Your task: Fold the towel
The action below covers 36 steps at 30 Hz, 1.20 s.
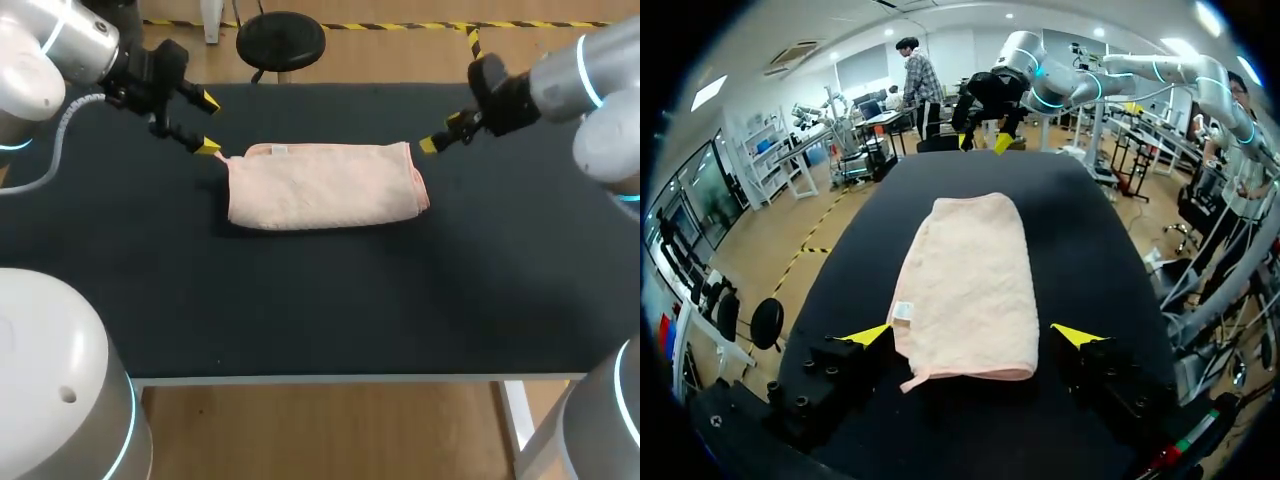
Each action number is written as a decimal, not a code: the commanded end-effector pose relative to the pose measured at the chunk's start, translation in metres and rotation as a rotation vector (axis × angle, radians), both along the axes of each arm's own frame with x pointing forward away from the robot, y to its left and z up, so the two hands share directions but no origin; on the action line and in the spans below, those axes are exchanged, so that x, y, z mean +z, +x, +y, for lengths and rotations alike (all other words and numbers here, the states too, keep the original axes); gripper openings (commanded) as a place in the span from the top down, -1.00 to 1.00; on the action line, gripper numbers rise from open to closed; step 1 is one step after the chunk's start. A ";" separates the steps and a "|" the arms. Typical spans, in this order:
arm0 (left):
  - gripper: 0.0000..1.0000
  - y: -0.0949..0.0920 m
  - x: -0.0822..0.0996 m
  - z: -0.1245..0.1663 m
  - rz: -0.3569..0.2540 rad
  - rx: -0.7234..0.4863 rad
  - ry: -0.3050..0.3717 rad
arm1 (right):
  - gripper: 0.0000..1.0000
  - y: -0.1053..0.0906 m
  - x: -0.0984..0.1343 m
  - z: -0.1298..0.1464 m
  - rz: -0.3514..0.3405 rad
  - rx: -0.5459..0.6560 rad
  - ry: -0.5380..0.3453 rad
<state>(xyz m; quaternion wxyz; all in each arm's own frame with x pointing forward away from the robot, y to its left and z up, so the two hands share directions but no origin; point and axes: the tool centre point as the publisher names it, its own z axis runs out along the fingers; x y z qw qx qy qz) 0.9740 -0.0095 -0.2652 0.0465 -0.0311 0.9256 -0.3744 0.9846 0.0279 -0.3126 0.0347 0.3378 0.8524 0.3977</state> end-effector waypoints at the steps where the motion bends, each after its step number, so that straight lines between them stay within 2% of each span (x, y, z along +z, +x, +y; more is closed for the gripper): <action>1: -1.00 0.000 -0.001 0.000 -0.002 0.000 -0.001 | -1.00 -0.014 -0.020 0.008 0.499 -0.447 0.530; 5: -1.00 0.000 -0.001 0.000 -0.002 0.000 -0.001 | -1.00 -0.014 -0.032 0.009 0.554 -0.489 0.508; 6: -1.00 0.000 -0.001 0.000 -0.002 0.000 -0.001 | -1.00 -0.013 -0.037 0.008 0.596 -0.515 0.505; 7: -1.00 0.000 -0.001 0.000 -0.002 0.000 -0.001 | -1.00 -0.012 -0.041 0.007 0.602 -0.519 0.495; 8: -1.00 0.000 -0.001 0.000 -0.002 0.000 -0.001 | -1.00 -0.012 -0.043 0.006 0.603 -0.516 0.488; 9: -1.00 0.000 -0.001 0.000 -0.002 0.000 -0.001 | -1.00 -0.010 -0.048 0.005 0.643 -0.521 0.484; 17: -1.00 0.000 -0.001 0.000 -0.002 0.000 -0.001 | -1.00 -0.002 -0.060 0.006 0.767 -0.467 0.426; 26: -1.00 0.000 -0.001 0.000 -0.002 0.000 -0.001 | -1.00 0.002 -0.078 0.015 0.825 -0.398 0.362; 30: -1.00 0.000 -0.001 0.000 -0.002 0.000 -0.001 | -1.00 0.003 -0.090 0.018 0.818 -0.378 0.321; 36: -1.00 0.000 -0.001 0.000 -0.002 0.000 -0.001 | -1.00 0.008 -0.099 0.024 0.828 -0.368 0.312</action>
